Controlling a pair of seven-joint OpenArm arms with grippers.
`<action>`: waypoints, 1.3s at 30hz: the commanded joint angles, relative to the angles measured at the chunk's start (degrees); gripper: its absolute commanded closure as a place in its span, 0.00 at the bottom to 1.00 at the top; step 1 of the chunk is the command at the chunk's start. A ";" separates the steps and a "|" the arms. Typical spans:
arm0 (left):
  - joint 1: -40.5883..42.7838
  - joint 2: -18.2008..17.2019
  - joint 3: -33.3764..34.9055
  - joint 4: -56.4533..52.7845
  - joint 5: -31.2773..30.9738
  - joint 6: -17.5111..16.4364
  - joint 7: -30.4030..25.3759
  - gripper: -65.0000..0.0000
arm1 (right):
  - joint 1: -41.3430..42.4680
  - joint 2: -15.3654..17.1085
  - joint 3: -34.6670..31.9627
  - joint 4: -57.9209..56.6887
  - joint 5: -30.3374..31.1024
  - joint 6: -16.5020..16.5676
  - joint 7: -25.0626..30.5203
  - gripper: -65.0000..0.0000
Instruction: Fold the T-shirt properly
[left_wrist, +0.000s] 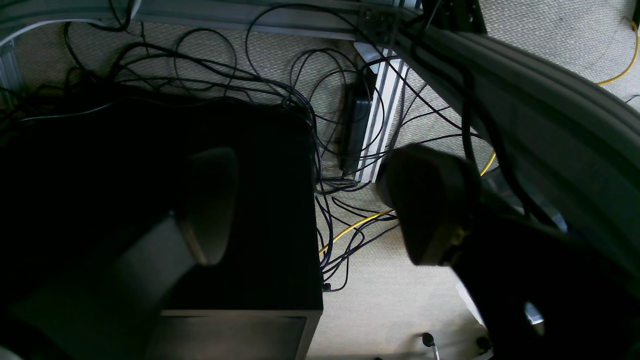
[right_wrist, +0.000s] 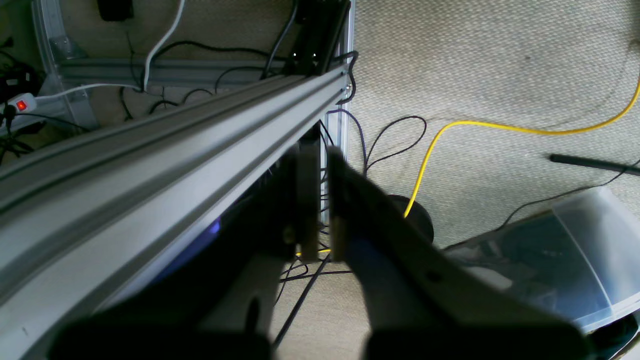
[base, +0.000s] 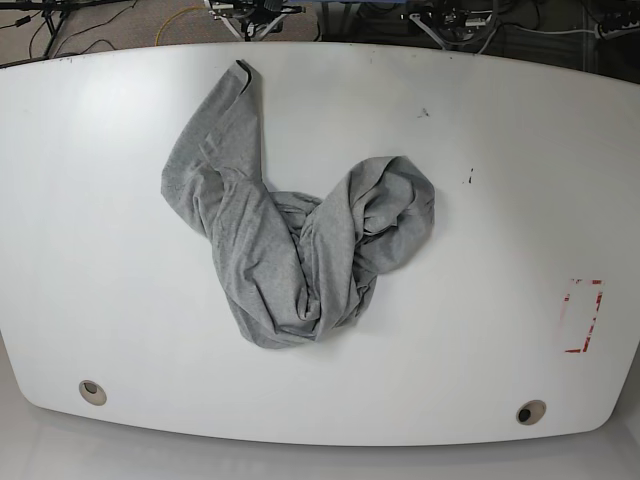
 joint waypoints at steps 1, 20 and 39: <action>0.07 -0.71 0.07 0.38 -0.06 0.22 -0.11 0.26 | -0.40 0.22 0.22 -0.31 0.01 -0.02 0.07 0.95; 0.87 -0.36 0.12 0.61 0.05 0.05 -0.22 0.27 | -0.55 0.17 0.16 -0.23 0.10 -0.02 0.37 0.95; 1.58 -0.33 0.13 0.71 -0.10 0.12 -0.40 0.27 | -0.50 0.34 0.45 -0.24 0.21 -0.17 0.62 0.96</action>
